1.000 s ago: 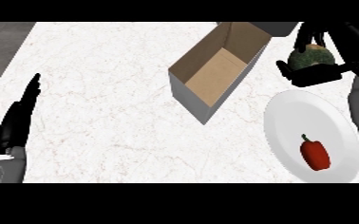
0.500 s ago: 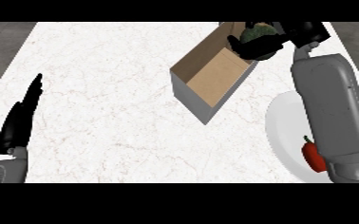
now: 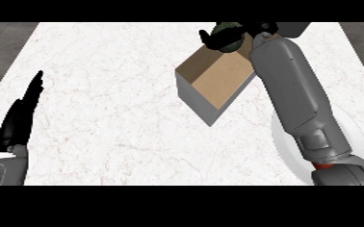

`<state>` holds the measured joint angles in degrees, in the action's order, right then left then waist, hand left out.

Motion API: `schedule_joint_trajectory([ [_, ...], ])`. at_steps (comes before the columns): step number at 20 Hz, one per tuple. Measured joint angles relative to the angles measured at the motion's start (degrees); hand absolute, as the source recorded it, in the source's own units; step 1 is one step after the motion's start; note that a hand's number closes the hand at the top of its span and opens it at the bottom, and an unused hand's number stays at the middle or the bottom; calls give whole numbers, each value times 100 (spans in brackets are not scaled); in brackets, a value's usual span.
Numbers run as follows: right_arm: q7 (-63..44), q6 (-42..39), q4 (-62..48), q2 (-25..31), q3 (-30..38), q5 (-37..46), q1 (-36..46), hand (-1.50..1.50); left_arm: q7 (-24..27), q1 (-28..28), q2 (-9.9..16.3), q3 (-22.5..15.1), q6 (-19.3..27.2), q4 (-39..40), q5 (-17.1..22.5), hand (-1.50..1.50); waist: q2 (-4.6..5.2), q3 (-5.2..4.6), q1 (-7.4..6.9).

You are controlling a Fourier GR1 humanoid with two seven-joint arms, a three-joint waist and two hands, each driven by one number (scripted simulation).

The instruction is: Pick the squash from the plate and place it in the cardboard box

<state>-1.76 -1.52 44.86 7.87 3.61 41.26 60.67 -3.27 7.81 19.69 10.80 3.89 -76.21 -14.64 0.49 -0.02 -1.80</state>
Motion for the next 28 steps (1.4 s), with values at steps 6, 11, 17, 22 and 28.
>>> schedule_joint_trajectory([
  [6,-162,608,-1284,-271,315,48,474,-150,-39,-59,-30,-28,-66,-173,16,0,33,2,-81],
  [11,189,974,-2069,-470,592,-102,681,-150,-111,43,-66,-70,-19,-165,-71,0,22,-5,-104],
  [17,928,1355,-2414,-415,962,-379,807,-150,-22,-17,-83,-57,-46,-144,-69,0,18,-12,-110],
  [22,1525,1616,-2358,-309,1457,-863,790,-150,47,-33,-139,-49,22,-58,-111,0,32,1,-54],
  [28,1976,1345,-2306,119,2047,-1519,744,-150,-136,-32,-68,13,-70,-190,-64,0,10,6,3],
])
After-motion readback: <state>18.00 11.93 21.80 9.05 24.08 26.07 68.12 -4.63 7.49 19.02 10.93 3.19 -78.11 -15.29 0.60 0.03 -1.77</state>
